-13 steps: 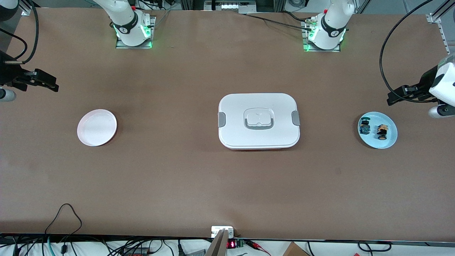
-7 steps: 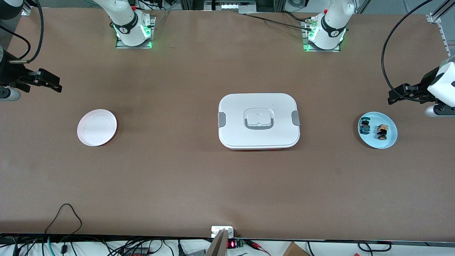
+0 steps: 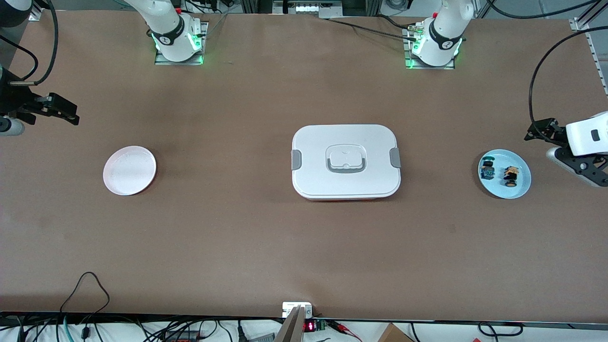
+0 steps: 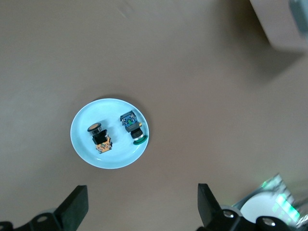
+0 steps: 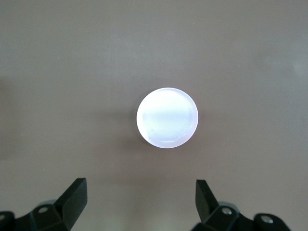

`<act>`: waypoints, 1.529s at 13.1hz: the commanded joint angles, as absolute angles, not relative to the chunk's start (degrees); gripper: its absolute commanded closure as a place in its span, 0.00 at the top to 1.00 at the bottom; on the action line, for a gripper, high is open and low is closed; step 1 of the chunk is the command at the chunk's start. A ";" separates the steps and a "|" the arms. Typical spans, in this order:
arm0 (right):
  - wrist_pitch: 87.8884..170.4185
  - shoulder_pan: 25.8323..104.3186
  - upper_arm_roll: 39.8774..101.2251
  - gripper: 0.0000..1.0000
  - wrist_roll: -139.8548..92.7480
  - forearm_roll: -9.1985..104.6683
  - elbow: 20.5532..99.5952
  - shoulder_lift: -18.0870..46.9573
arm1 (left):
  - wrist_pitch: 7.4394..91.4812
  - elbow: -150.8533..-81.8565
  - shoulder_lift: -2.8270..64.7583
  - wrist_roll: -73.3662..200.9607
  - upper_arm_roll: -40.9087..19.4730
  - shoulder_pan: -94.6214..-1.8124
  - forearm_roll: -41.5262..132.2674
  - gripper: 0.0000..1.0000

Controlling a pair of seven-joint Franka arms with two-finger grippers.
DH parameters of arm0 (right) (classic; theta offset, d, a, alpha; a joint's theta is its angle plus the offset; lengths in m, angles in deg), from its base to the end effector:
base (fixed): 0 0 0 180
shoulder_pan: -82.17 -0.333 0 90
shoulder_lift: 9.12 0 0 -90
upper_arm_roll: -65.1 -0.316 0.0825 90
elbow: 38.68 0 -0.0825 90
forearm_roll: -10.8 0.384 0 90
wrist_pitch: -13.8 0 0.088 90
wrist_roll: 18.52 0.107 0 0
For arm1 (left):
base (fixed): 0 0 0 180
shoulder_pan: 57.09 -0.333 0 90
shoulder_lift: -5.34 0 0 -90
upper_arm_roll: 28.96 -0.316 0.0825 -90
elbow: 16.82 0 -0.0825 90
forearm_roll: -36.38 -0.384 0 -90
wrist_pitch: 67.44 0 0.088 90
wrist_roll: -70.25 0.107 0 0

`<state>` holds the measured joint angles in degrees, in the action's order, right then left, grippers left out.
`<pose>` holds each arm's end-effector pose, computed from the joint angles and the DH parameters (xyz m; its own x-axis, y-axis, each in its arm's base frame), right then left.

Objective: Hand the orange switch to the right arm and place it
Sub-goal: 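Move the left gripper over the light-blue plate of switches, then lower the left gripper and grasp the orange switch on the plate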

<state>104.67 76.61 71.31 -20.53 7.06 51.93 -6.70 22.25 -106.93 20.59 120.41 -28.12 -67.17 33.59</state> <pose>0.5673 -0.0121 0.5975 0.9989 0.0246 -0.0399 0.0273 -0.9973 0.0683 0.6018 0.1040 0.4673 0.7227 -0.6598 -0.2061 -0.6348 -0.7515 0.1798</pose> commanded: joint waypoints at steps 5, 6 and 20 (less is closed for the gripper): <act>103.71 77.16 71.69 1.00 -20.72 6.06 50.70 -7.10 | 39.04 -121.47 21.34 158.97 -27.81 -72.30 32.34 1.00; 102.06 77.86 71.78 1.00 -20.63 6.14 50.70 -7.36 | 42.91 -124.11 20.99 163.45 -27.81 -72.64 32.34 1.00; 104.42 80.24 72.05 1.00 -20.28 11.42 49.91 -7.01 | 83.91 -146.55 23.27 190.75 -27.46 -80.38 32.34 1.00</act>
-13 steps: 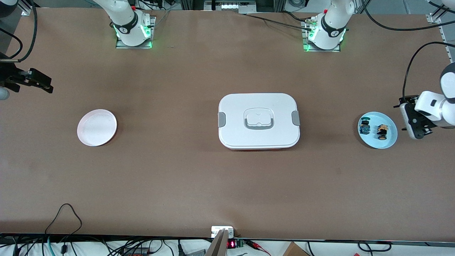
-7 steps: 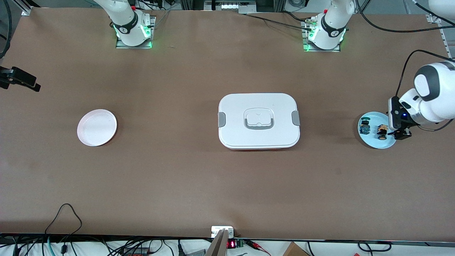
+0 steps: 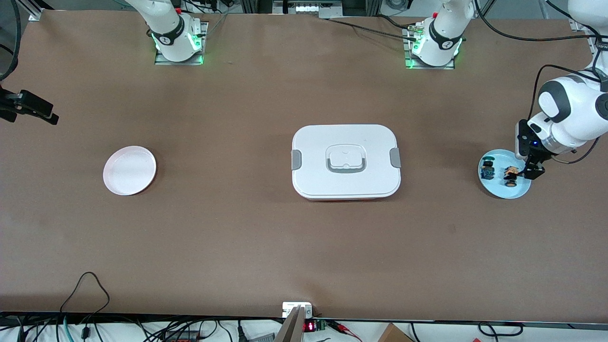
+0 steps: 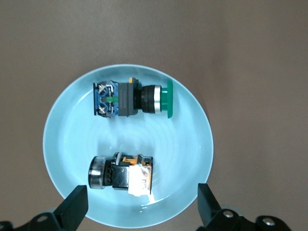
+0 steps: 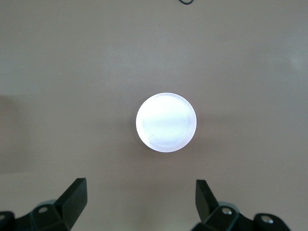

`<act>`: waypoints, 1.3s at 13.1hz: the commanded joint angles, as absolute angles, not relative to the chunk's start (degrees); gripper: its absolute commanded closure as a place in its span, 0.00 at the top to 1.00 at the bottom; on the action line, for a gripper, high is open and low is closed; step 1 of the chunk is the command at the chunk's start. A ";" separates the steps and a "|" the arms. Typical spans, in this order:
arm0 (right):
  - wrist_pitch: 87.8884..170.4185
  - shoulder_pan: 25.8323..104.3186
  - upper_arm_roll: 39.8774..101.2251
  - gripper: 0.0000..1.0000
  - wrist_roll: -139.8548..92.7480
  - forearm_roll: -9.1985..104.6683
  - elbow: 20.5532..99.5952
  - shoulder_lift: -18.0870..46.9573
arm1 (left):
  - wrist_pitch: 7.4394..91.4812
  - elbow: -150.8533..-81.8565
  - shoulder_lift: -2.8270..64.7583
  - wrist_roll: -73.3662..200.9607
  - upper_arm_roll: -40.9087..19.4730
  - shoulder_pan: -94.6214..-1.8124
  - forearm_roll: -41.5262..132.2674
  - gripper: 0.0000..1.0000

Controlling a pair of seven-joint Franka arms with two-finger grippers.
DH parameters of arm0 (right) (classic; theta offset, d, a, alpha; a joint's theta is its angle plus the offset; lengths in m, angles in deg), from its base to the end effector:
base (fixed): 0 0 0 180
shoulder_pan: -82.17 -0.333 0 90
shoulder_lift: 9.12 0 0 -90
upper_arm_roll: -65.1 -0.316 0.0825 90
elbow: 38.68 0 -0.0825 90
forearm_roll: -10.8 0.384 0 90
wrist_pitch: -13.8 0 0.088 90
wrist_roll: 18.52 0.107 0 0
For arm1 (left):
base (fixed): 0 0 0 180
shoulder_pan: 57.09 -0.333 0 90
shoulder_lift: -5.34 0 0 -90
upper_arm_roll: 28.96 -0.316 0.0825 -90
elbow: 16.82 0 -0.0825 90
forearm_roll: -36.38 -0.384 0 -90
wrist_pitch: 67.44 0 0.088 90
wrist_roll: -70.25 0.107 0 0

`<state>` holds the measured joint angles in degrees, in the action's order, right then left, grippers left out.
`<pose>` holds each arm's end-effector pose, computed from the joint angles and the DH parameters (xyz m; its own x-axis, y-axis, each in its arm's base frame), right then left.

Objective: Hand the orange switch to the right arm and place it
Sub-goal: 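Lower the left gripper and grasp the orange switch on the plate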

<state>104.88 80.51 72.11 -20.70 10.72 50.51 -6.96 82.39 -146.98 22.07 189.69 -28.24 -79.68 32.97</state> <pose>0.5652 -0.0517 0.6118 0.9985 -0.0552 -0.0047 -0.0552 -0.9985 0.0058 0.5037 0.2007 0.2329 -0.1802 -0.9824 -0.0501 -0.9829 0.1818 -0.0299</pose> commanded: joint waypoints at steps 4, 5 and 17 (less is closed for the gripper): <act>104.06 79.89 72.05 1.00 -20.28 11.15 50.26 -7.01 | 84.26 -142.52 27.47 190.66 -27.37 -80.56 32.60 1.00; 103.97 79.80 72.05 1.00 -20.28 11.07 50.26 -7.01 | 84.26 -141.72 28.54 190.66 -27.29 -81.25 32.95 1.00; 103.71 69.34 72.31 1.00 -14.99 7.37 52.90 -6.31 | 85.83 -141.01 30.92 190.04 -26.23 -81.61 33.39 1.00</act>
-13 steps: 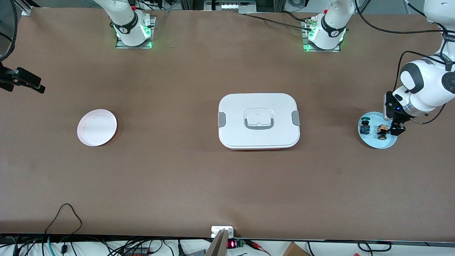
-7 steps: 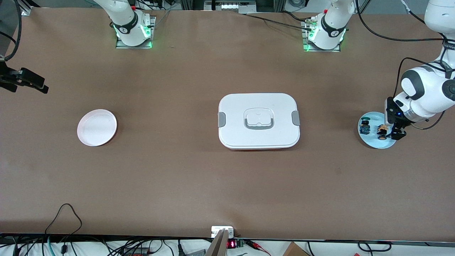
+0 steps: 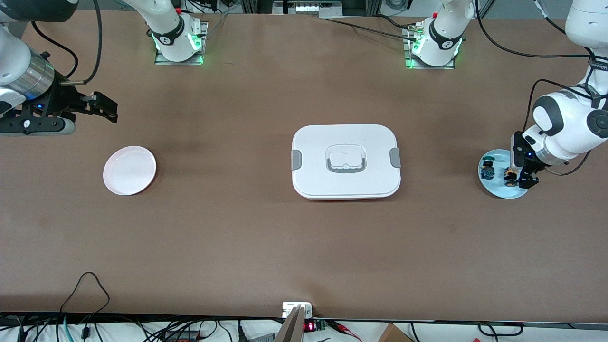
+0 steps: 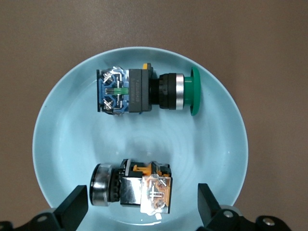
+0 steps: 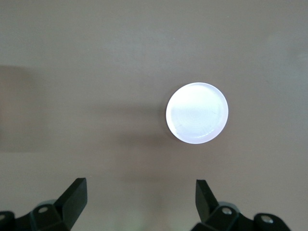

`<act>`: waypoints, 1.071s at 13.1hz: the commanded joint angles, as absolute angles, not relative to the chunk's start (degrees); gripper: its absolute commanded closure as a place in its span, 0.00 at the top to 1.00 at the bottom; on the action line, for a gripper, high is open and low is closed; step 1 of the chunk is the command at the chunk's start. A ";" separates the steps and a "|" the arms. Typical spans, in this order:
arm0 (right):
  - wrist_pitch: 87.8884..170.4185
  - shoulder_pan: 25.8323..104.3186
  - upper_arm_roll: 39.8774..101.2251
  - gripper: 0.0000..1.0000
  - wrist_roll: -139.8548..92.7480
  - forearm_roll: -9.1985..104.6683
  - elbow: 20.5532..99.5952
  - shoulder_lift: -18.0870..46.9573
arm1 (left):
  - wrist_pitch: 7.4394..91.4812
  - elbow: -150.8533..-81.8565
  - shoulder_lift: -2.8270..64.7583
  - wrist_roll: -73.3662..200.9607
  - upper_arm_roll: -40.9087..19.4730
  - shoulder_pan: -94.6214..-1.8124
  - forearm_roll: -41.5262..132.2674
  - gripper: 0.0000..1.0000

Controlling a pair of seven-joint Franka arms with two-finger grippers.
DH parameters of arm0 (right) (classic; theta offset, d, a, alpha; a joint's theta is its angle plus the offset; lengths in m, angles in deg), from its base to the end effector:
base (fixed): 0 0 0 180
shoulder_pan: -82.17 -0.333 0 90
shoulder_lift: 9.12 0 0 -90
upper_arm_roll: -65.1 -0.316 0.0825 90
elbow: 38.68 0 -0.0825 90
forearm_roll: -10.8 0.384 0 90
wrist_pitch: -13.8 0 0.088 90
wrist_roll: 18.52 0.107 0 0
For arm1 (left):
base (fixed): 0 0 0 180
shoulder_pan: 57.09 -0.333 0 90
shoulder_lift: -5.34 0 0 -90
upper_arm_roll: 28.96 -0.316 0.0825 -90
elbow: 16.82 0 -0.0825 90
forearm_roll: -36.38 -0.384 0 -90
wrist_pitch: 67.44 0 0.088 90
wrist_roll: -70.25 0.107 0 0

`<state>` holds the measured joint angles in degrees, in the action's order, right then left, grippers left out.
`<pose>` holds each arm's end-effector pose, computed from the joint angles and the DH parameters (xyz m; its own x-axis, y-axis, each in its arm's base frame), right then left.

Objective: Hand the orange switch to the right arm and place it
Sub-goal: 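Lower the left gripper and grasp the orange switch on the plate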

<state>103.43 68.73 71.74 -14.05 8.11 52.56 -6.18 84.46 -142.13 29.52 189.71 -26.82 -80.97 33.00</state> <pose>0.5632 0.0637 0.5853 0.9964 0.0398 -0.0746 0.0442 -0.9973 0.0587 0.5238 0.2069 0.1955 -0.1810 -0.9829 -0.0336 -0.9829 0.1820 -0.0296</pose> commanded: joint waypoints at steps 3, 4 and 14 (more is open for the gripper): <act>105.11 71.09 72.48 1.00 -19.65 7.20 52.98 -5.52 | 87.33 -140.92 32.06 190.04 -26.23 -81.61 33.39 1.00; 105.20 71.80 72.48 1.00 -20.10 7.20 53.59 -5.60 | 87.34 -140.92 32.15 190.04 -26.23 -81.61 33.39 1.00; 106.70 71.71 72.13 1.00 -20.63 7.29 54.30 -5.60 | 87.42 -139.25 33.29 189.51 -26.23 -81.70 33.39 0.34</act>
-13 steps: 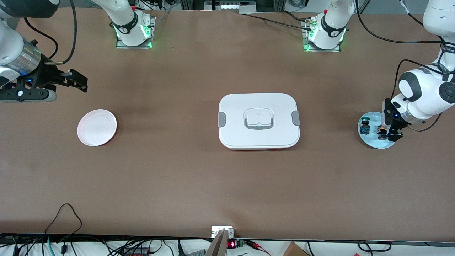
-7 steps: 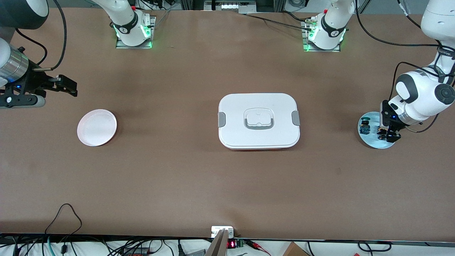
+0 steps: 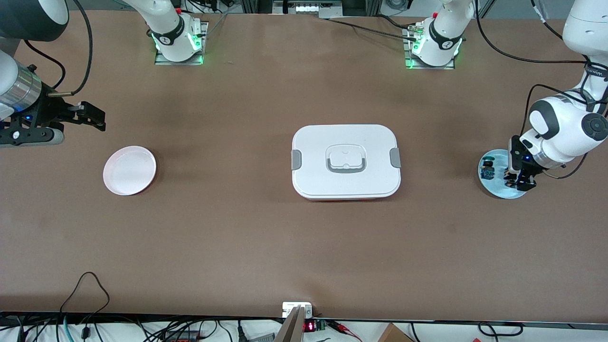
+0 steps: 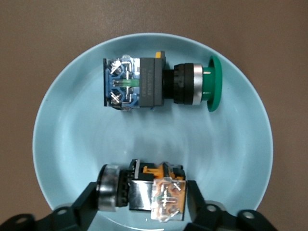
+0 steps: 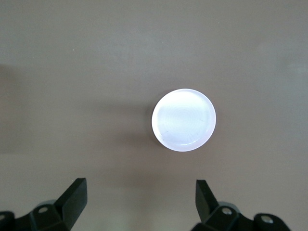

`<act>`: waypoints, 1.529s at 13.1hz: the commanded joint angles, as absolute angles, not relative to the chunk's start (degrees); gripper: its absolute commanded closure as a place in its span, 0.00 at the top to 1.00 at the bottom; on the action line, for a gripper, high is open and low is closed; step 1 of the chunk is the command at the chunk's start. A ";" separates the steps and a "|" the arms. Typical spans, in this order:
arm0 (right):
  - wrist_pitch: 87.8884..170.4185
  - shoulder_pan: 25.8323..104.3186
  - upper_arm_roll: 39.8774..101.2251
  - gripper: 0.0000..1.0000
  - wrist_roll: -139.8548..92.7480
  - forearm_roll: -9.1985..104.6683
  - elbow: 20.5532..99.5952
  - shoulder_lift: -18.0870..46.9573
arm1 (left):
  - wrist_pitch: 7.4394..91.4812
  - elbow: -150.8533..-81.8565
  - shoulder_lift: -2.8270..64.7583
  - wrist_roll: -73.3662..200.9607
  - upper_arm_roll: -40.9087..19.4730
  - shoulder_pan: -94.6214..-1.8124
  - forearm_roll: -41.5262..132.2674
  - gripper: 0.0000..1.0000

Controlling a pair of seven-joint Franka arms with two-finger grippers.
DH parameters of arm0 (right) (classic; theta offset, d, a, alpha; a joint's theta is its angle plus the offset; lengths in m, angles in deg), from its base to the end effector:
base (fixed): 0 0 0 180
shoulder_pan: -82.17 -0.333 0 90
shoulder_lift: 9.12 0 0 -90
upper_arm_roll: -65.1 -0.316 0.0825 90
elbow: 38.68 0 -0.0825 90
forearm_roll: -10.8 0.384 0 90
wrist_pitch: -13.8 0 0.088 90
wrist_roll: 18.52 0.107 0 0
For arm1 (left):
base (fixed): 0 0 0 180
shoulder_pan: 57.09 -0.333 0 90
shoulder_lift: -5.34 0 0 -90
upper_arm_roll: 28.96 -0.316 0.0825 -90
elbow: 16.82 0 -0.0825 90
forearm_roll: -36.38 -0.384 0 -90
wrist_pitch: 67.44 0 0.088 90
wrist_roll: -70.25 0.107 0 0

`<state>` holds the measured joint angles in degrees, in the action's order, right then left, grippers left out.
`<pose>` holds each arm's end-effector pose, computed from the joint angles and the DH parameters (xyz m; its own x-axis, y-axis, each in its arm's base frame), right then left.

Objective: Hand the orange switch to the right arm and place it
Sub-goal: 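Lower the left gripper and grasp the orange switch on the plate, then lift the orange switch with the left gripper toward the box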

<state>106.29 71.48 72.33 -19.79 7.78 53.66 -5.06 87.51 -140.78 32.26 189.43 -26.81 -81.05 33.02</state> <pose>0.5750 0.0316 0.5693 0.9940 0.0843 -0.0690 0.0884 -0.9943 0.0597 0.5309 0.2100 0.1818 -0.1739 -0.9837 -0.0449 -0.9827 0.1763 -0.0567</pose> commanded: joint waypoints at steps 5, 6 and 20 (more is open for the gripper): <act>106.61 72.15 72.31 1.00 -20.54 7.81 54.39 -5.07 | 81.56 -136.37 31.81 189.52 -26.06 -82.23 33.48 0.00; 106.61 72.15 72.31 1.00 -20.54 7.90 54.39 -5.07 | 75.71 -133.83 31.54 189.52 -25.97 -82.75 36.61 0.00; 105.56 71.71 72.22 1.00 -20.19 9.92 53.25 -4.99 | 21.15 -116.05 34.09 188.92 0.38 -81.61 100.86 0.00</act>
<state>106.14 71.50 72.32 -19.79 8.75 53.82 -4.38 22.55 -117.12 33.21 191.66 -3.06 -81.22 95.99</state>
